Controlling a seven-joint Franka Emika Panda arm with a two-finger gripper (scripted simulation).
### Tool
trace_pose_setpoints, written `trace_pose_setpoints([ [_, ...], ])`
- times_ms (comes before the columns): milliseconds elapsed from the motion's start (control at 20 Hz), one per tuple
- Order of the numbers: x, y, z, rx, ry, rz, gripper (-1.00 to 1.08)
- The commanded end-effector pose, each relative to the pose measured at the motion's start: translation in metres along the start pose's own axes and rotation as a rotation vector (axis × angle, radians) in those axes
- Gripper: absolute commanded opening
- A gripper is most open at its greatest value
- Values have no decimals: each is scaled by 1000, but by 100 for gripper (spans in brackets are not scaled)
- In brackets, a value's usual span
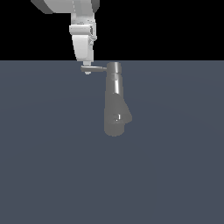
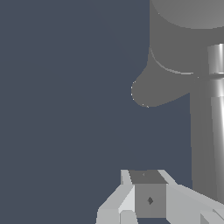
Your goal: Turn on the faucet by rotating a designated handle.
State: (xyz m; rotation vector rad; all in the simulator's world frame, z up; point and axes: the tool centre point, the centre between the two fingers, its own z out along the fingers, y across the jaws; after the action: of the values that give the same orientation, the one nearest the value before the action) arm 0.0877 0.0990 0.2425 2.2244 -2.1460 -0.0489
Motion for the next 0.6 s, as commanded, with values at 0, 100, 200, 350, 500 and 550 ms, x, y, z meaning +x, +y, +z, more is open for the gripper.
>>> trace_pose_setpoints([
  [0,0,7,-2,-3,0,0,-100],
  [100,0,11,-4,-3,0,0,-100],
  [200,0,16,-6,-3,0,0,-100],
  [350,0,23,-9,-3,0,0,-100],
  [500,-1,30,-11,-3,0,0,-100],
  [550,0,32,-12,-3,0,0,-100],
])
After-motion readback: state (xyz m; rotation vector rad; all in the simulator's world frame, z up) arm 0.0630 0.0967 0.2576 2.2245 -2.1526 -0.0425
